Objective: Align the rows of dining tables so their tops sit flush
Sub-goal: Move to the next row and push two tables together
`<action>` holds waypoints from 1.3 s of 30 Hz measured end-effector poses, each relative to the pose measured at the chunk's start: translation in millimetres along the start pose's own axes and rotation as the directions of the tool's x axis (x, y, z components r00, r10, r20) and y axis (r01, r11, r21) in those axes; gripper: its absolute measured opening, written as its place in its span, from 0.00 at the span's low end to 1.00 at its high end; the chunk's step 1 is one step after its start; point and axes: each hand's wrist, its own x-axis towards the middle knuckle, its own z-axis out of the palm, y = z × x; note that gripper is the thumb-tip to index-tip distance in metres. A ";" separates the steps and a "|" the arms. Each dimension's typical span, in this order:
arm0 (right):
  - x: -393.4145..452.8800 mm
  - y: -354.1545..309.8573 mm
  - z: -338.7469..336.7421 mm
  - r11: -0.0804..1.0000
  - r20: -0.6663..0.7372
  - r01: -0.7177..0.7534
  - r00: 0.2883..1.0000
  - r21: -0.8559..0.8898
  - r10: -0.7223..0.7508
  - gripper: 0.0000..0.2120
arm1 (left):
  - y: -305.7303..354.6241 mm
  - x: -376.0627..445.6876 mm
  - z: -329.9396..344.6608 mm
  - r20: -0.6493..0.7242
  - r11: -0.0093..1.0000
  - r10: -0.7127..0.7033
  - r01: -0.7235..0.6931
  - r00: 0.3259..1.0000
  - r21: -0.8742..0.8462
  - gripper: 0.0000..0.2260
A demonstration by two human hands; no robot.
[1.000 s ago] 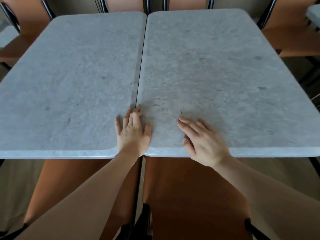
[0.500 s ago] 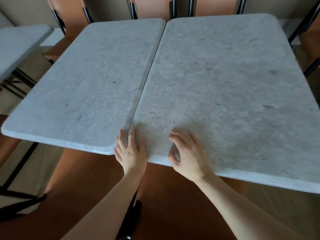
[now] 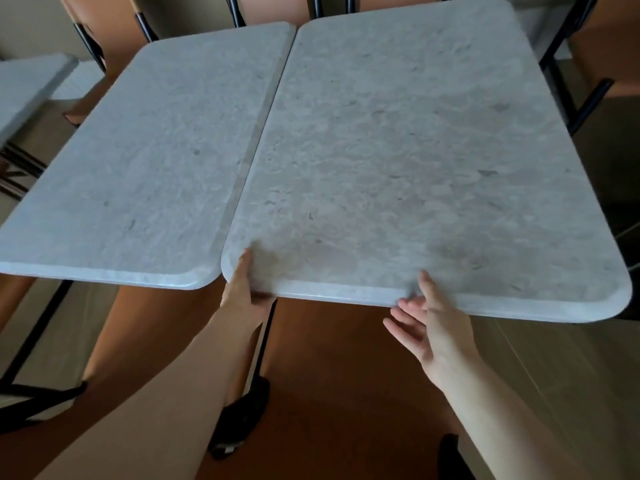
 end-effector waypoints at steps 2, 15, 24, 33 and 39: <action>-4.5 -8.2 -0.1 0.993 0.025 -0.090 0.995 -0.071 0.092 0.07 | -2.2 -6.8 -0.5 0.062 1.000 -0.016 0.016 0.998 0.004 0.20; 26.7 -5.5 -19.8 0.942 0.115 -0.001 0.993 0.335 -0.040 0.25 | -4.5 -17.3 -10.4 0.136 0.999 -0.044 0.045 0.990 -0.010 0.13; 30.1 4.8 -24.8 0.945 0.087 0.098 0.988 0.312 -0.131 0.24 | -7.1 -13.2 -19.7 0.196 0.999 -0.025 0.028 0.980 -0.016 0.13; 18.1 8.9 -32.4 0.947 0.085 0.100 0.988 0.304 -0.131 0.18 | -14.0 -21.9 -29.1 0.193 0.999 -0.044 0.047 0.980 -0.013 0.17; 21.5 7.3 -31.9 0.951 0.099 0.102 0.986 0.293 -0.136 0.21 | -17.1 -14.1 -27.1 0.151 1.000 -0.031 0.030 0.988 0.011 0.19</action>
